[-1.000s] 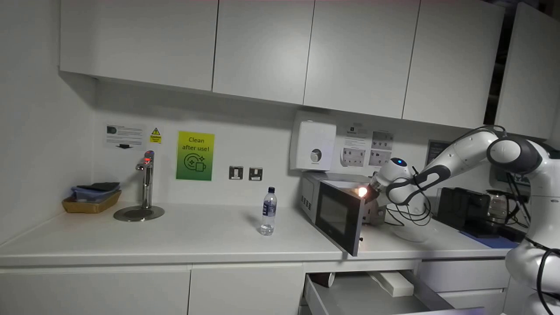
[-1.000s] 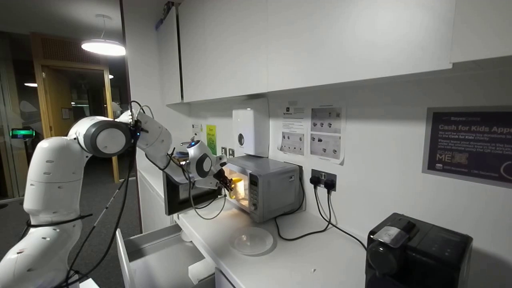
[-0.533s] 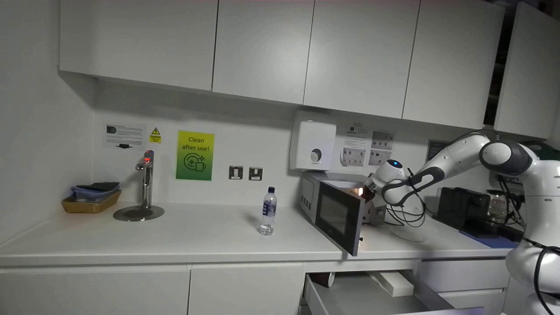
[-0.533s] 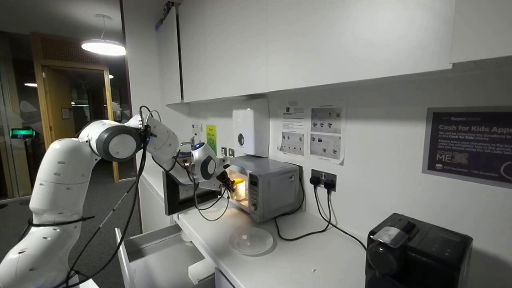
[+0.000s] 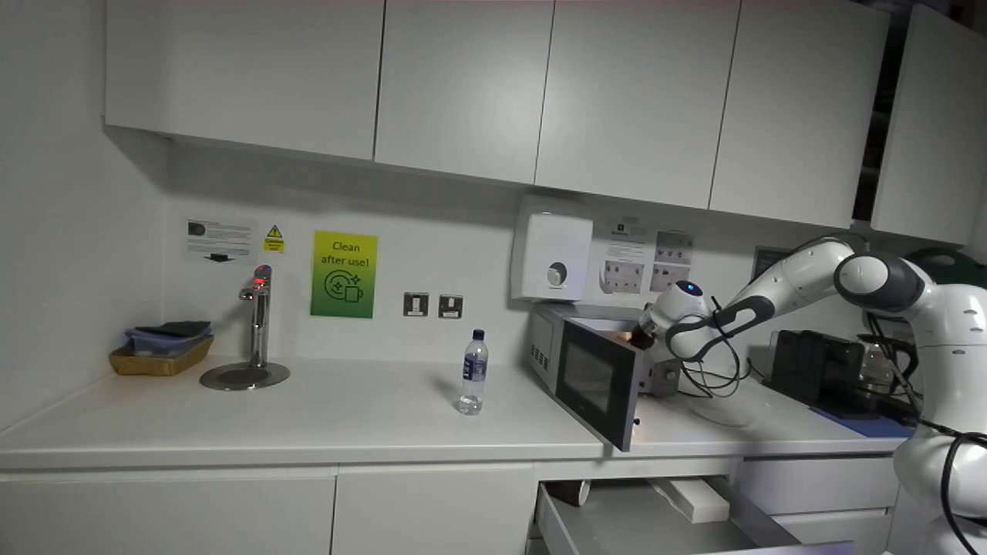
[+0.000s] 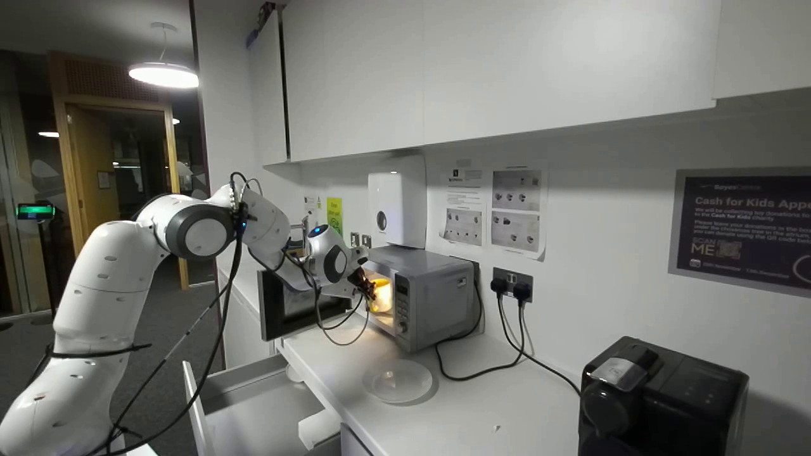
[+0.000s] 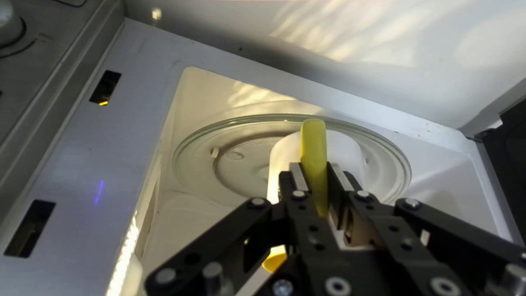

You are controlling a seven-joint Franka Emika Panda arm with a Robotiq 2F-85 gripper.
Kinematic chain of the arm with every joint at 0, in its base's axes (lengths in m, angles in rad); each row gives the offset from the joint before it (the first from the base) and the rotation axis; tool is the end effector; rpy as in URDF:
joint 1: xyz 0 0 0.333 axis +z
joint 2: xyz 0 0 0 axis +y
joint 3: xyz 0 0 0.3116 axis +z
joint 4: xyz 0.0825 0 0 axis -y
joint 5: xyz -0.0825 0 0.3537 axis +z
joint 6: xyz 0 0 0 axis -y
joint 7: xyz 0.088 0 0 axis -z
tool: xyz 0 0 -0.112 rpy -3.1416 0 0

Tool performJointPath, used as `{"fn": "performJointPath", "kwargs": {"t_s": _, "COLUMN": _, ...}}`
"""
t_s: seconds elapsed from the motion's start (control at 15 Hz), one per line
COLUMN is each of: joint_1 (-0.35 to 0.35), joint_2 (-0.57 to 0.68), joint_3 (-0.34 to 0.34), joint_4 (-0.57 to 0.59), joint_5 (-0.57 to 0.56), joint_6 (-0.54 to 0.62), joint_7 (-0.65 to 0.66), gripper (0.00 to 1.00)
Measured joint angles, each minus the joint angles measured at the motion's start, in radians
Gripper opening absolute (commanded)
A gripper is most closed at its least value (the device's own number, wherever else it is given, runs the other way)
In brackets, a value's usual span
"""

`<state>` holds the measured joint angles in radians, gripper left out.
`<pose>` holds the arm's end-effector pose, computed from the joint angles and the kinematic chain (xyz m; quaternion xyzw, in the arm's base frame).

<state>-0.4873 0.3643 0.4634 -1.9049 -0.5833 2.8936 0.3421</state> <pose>0.6407 -0.0126 0.4107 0.9401 0.0325 0.3373 0.0356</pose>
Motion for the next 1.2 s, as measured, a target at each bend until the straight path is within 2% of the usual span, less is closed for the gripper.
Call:
{"fn": "performJointPath", "kwargs": {"t_s": 0.07, "joint_1": 0.004, "joint_2": 0.006, "joint_3": -0.004, "joint_4": 0.01, "joint_5": -0.001, "joint_6": 0.0, "joint_7": 0.0, "gripper": 0.04}}
{"fn": "performJointPath", "kwargs": {"t_s": 0.2, "joint_1": 0.076, "joint_2": 0.013, "joint_3": -0.082, "joint_4": 0.032, "joint_5": 0.049, "joint_6": 0.001, "joint_7": -0.045, "gripper": 0.04}}
{"fn": "performJointPath", "kwargs": {"t_s": 0.33, "joint_1": 0.083, "joint_2": 0.029, "joint_3": -0.086, "joint_4": 0.051, "joint_5": 0.043, "joint_6": 0.001, "joint_7": -0.044, "gripper": 0.04}}
{"fn": "performJointPath", "kwargs": {"t_s": 0.4, "joint_1": 0.116, "joint_2": 0.033, "joint_3": -0.121, "joint_4": 0.058, "joint_5": 0.082, "joint_6": 0.002, "joint_7": -0.071, "gripper": 0.04}}
{"fn": "performJointPath", "kwargs": {"t_s": 0.53, "joint_1": 0.224, "joint_2": 0.036, "joint_3": -0.236, "joint_4": 0.075, "joint_5": 0.187, "joint_6": 0.002, "joint_7": -0.15, "gripper": 0.04}}
{"fn": "performJointPath", "kwargs": {"t_s": 0.73, "joint_1": 0.333, "joint_2": 0.047, "joint_3": -0.345, "joint_4": 0.096, "joint_5": 0.272, "joint_6": 0.002, "joint_7": -0.209, "gripper": 0.04}}
{"fn": "performJointPath", "kwargs": {"t_s": 0.93, "joint_1": 0.394, "joint_2": 0.053, "joint_3": -0.404, "joint_4": 0.102, "joint_5": 0.316, "joint_6": 0.002, "joint_7": -0.236, "gripper": 0.04}}
{"fn": "performJointPath", "kwargs": {"t_s": 1.2, "joint_1": 0.432, "joint_2": 0.064, "joint_3": -0.441, "joint_4": 0.115, "joint_5": 0.336, "joint_6": 0.002, "joint_7": -0.246, "gripper": 0.04}}
